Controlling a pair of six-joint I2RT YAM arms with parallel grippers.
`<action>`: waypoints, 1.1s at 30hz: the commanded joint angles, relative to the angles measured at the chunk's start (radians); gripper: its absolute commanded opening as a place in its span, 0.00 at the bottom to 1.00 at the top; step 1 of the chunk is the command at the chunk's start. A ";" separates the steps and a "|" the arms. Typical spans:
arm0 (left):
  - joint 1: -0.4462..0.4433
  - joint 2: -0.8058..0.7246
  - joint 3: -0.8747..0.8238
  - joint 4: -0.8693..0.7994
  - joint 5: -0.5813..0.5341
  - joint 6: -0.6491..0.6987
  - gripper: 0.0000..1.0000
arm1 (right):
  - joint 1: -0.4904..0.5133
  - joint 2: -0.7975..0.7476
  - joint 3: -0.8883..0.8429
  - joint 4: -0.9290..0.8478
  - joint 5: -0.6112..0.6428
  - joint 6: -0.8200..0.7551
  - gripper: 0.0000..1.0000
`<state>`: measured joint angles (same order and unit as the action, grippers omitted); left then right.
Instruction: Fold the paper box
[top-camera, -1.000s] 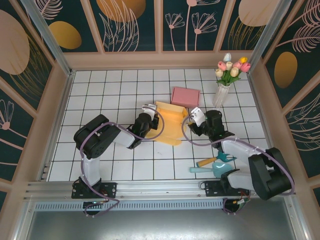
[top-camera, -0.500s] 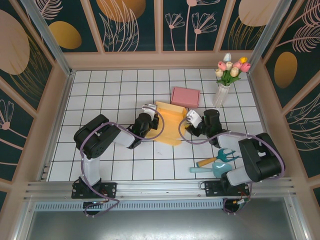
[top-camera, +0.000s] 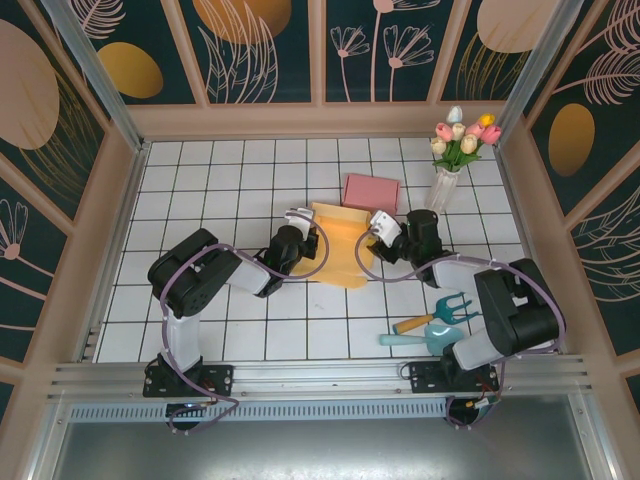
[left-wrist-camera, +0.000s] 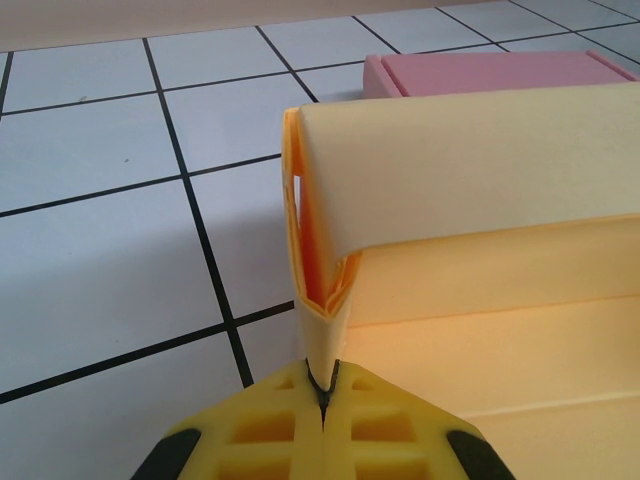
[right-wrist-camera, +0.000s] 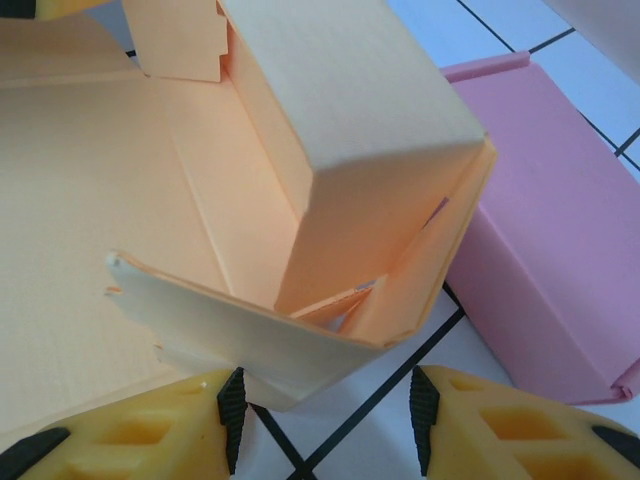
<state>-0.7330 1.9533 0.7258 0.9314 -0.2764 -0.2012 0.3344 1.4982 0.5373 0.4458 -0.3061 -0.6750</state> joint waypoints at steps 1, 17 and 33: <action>-0.007 0.045 0.001 -0.106 0.045 0.014 0.00 | 0.004 0.018 0.037 0.001 -0.057 -0.022 0.50; -0.008 0.047 0.007 -0.112 0.046 0.014 0.00 | 0.149 0.091 0.097 0.051 0.100 0.050 0.44; -0.008 0.045 0.003 -0.109 0.042 0.012 0.00 | 0.259 0.204 0.243 0.104 0.584 0.395 0.44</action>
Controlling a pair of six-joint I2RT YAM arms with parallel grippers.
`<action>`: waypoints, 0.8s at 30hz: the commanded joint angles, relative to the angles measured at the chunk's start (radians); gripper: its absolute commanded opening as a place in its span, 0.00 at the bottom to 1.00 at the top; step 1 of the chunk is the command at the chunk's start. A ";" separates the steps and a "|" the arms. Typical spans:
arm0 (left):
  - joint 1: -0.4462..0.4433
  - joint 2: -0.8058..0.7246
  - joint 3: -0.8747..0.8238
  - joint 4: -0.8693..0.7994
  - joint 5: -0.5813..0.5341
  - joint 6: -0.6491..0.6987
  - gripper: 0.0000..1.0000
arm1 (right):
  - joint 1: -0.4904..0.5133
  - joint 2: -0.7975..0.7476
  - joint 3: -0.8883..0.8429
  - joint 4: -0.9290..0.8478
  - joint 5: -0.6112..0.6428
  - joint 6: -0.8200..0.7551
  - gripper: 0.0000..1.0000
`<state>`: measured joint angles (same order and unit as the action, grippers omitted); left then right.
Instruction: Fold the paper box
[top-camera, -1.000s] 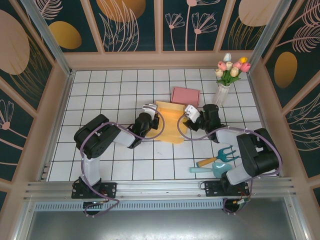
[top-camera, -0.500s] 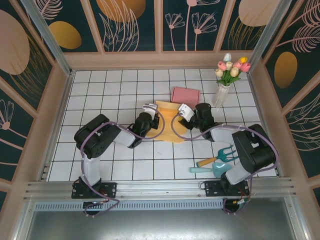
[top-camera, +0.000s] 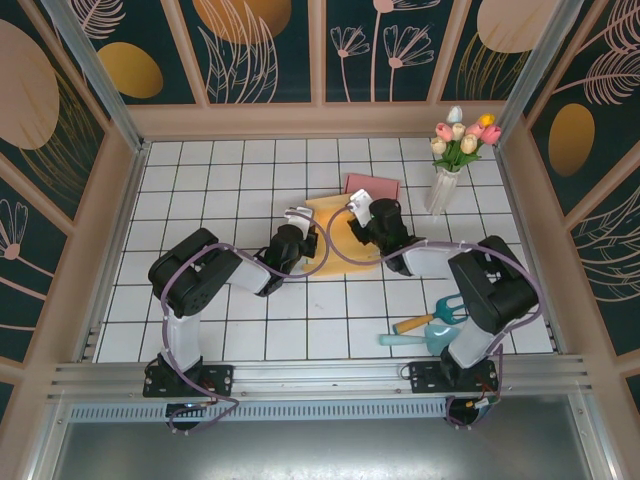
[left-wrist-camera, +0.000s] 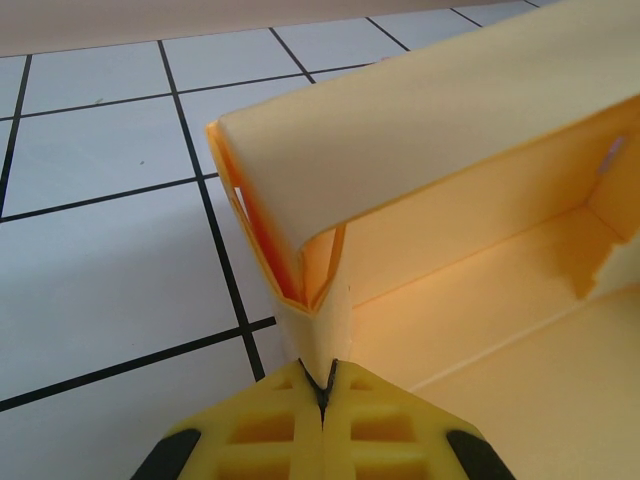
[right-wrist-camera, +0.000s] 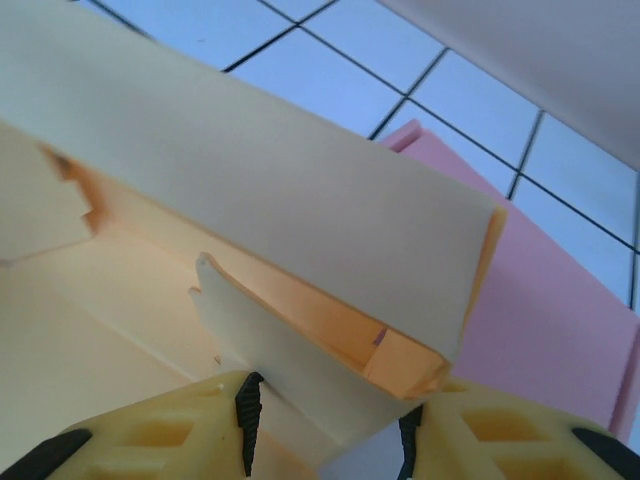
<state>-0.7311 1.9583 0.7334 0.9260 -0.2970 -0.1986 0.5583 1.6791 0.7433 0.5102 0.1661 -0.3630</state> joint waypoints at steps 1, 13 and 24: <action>-0.008 0.039 -0.006 -0.104 0.059 0.007 0.00 | 0.044 0.031 0.037 0.052 0.155 0.093 0.42; -0.009 0.057 0.037 -0.187 -0.094 -0.076 0.00 | 0.098 0.122 0.082 0.042 0.552 0.306 0.14; -0.009 0.083 0.099 -0.302 -0.240 -0.163 0.00 | 0.110 0.165 0.151 -0.271 0.810 0.799 0.13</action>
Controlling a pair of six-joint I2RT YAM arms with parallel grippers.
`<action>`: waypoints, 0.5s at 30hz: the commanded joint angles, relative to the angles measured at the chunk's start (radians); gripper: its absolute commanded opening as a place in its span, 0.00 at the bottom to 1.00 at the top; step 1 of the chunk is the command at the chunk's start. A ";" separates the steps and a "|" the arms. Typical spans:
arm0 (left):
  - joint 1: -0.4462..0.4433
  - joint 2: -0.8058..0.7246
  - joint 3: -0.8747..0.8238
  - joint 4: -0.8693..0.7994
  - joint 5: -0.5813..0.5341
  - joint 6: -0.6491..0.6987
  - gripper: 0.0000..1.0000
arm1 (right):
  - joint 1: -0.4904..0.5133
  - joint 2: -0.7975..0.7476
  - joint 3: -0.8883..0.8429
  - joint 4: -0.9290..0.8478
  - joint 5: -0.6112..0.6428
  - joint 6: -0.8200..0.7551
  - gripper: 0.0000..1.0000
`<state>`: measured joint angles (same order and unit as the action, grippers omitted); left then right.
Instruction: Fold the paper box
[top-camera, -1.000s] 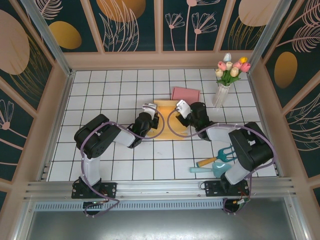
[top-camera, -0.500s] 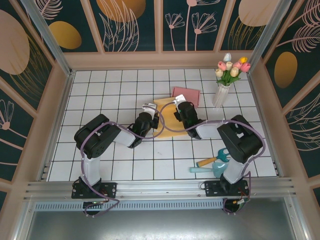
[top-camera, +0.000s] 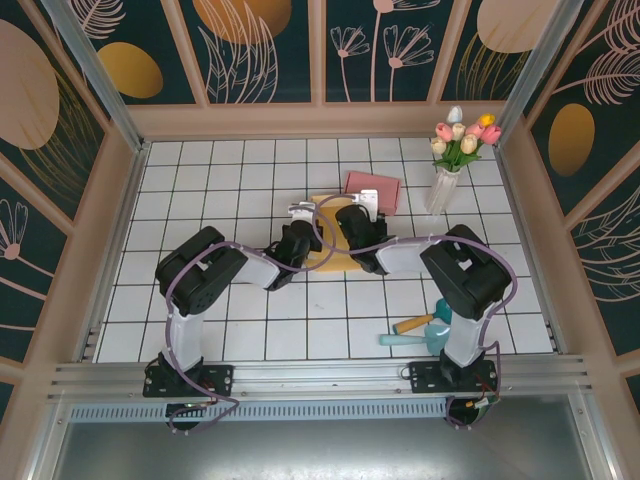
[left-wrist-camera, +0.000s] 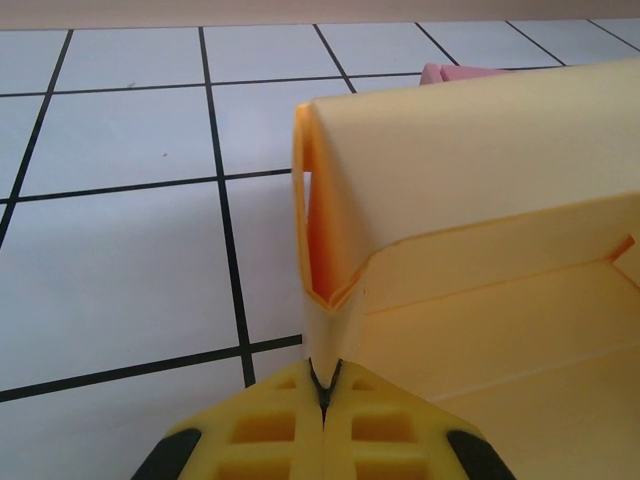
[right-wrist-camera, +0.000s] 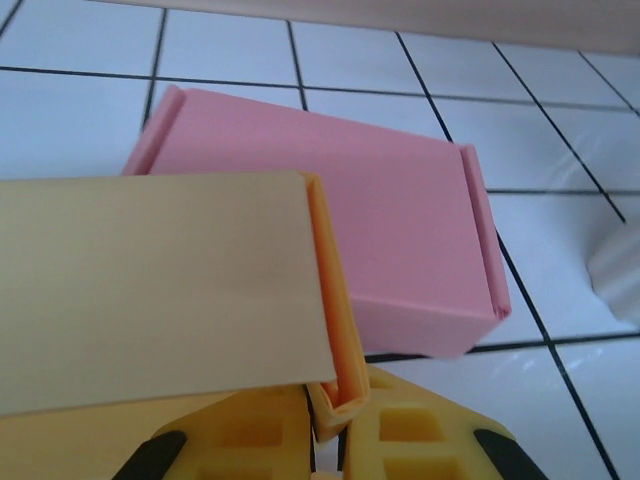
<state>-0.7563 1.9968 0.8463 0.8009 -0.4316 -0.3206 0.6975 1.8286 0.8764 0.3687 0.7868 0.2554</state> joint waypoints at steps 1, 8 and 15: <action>0.016 0.046 -0.010 -0.182 -0.110 -0.044 0.00 | -0.029 0.017 0.022 -0.157 0.197 0.225 0.13; 0.015 0.049 -0.006 -0.184 -0.104 -0.042 0.00 | -0.027 0.046 0.081 -0.295 0.210 0.369 0.11; 0.017 0.058 0.009 -0.198 -0.094 -0.036 0.00 | -0.027 0.028 0.035 -0.133 -0.013 0.299 0.15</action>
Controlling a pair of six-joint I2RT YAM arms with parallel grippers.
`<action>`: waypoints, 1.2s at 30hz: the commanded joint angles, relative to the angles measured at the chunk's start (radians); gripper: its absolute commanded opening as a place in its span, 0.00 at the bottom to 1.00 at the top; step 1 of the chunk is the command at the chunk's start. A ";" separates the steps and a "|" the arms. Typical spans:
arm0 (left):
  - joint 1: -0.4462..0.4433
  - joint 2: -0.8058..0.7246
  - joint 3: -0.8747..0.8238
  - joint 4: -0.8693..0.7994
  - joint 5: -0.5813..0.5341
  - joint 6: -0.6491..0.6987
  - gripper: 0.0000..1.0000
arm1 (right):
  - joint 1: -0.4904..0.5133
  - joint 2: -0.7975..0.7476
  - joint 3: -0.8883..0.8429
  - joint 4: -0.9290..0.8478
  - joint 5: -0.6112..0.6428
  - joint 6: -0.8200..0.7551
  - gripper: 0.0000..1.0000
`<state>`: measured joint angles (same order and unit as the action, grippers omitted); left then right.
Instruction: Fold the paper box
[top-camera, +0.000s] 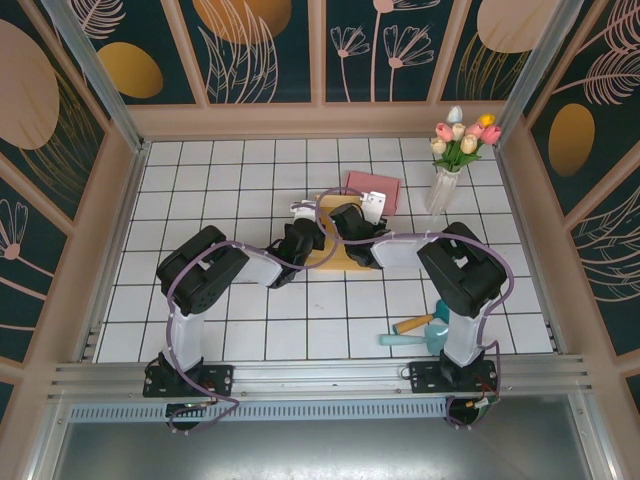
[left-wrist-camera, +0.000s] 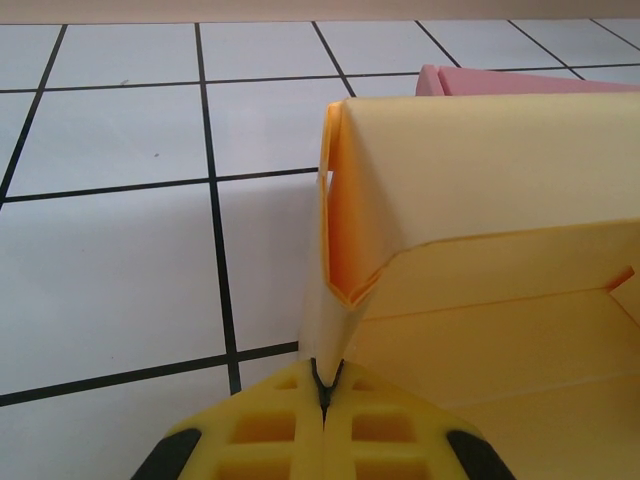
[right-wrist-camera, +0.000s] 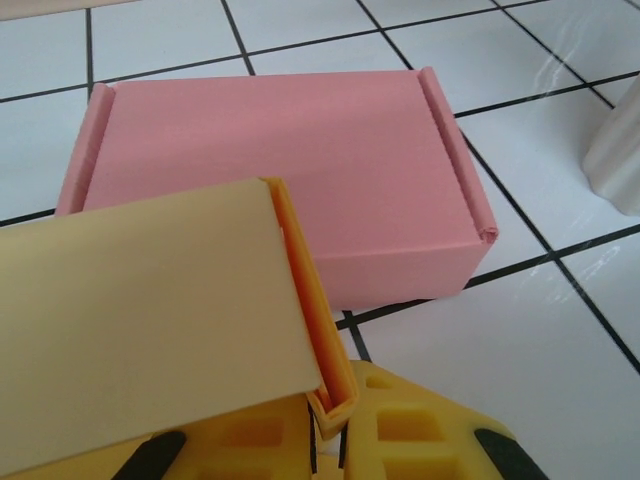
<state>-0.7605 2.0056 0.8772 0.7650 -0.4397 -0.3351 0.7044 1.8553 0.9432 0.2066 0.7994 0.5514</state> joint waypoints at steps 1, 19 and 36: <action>0.021 0.049 -0.022 -0.162 -0.085 -0.019 0.00 | -0.033 -0.003 -0.053 0.095 -0.085 -0.022 0.18; 0.020 0.051 -0.026 -0.150 -0.033 0.001 0.00 | -0.097 -0.007 -0.173 0.439 -0.357 -0.248 0.35; 0.020 0.064 -0.005 -0.177 -0.036 -0.004 0.00 | -0.203 -0.191 -0.275 0.269 -0.776 -0.585 0.53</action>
<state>-0.7559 2.0098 0.8841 0.7544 -0.4732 -0.3386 0.5003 1.7176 0.6895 0.5304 0.1272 0.0490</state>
